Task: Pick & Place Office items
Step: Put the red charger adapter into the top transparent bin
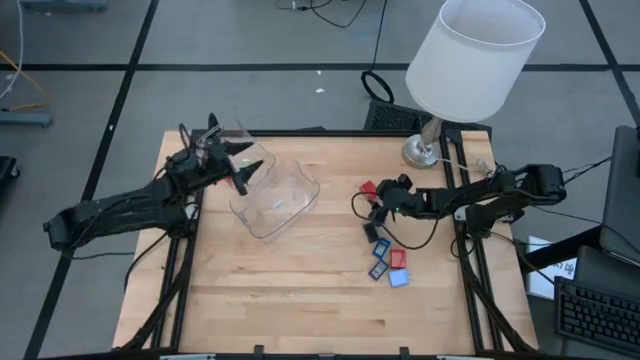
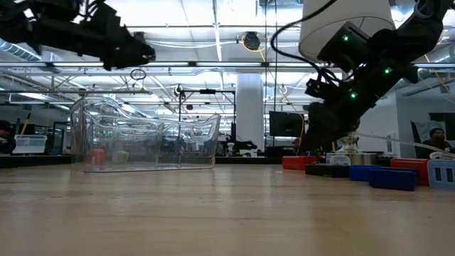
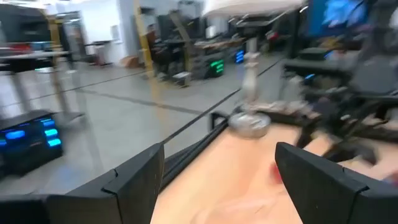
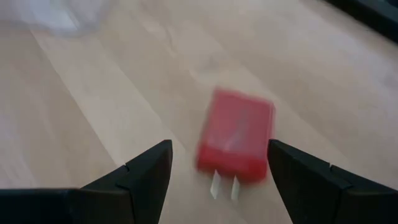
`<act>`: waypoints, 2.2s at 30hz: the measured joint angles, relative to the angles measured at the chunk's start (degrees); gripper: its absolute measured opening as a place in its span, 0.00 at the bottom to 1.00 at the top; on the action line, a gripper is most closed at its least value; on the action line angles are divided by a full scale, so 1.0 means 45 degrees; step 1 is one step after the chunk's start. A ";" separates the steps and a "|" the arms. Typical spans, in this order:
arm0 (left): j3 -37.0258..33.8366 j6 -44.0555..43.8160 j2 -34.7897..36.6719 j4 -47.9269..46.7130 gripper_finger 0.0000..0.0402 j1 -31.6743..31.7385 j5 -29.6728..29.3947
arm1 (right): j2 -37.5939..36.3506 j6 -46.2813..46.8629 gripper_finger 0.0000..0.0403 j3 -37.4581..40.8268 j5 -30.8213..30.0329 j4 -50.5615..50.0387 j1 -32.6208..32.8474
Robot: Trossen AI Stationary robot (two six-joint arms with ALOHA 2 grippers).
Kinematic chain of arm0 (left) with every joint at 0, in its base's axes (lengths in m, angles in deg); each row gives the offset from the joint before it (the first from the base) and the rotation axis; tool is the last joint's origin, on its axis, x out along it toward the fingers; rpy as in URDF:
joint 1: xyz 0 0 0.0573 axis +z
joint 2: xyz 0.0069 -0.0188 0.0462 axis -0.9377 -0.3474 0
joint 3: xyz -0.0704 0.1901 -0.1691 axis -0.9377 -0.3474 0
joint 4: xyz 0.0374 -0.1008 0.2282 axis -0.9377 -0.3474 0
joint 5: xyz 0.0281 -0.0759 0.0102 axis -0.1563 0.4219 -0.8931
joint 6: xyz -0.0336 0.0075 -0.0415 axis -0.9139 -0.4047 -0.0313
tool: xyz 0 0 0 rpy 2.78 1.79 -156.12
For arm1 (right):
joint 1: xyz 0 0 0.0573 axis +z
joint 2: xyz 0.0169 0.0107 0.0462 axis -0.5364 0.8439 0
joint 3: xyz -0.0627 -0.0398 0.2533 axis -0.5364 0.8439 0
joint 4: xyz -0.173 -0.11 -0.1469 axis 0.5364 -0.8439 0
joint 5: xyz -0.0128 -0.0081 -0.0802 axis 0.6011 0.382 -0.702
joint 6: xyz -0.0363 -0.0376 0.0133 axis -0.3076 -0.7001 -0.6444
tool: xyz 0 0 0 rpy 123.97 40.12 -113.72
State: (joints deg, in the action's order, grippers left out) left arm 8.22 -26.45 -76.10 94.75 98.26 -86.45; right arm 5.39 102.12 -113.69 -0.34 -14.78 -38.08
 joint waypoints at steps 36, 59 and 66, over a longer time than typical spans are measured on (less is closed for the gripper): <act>0.0000 -0.0938 0.2721 -0.3645 0.77 0.0595 0.0784 | 0.2136 -0.0435 0.75 -0.0013 0.0044 0.2015 -0.1018; 0.0000 -0.0602 0.2706 -0.2867 0.77 0.0595 0.1551 | 0.3113 -0.1351 0.71 -0.0023 0.0626 0.2858 -0.1018; 0.0000 -0.0768 0.2706 -0.2887 0.77 0.0595 0.1561 | 0.3118 -0.1546 0.64 -0.0023 0.0806 0.2875 -0.1018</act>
State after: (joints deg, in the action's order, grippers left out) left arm 8.22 -29.91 -63.92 81.75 100.94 -79.43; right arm 19.42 95.17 -113.80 3.28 -1.84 -42.66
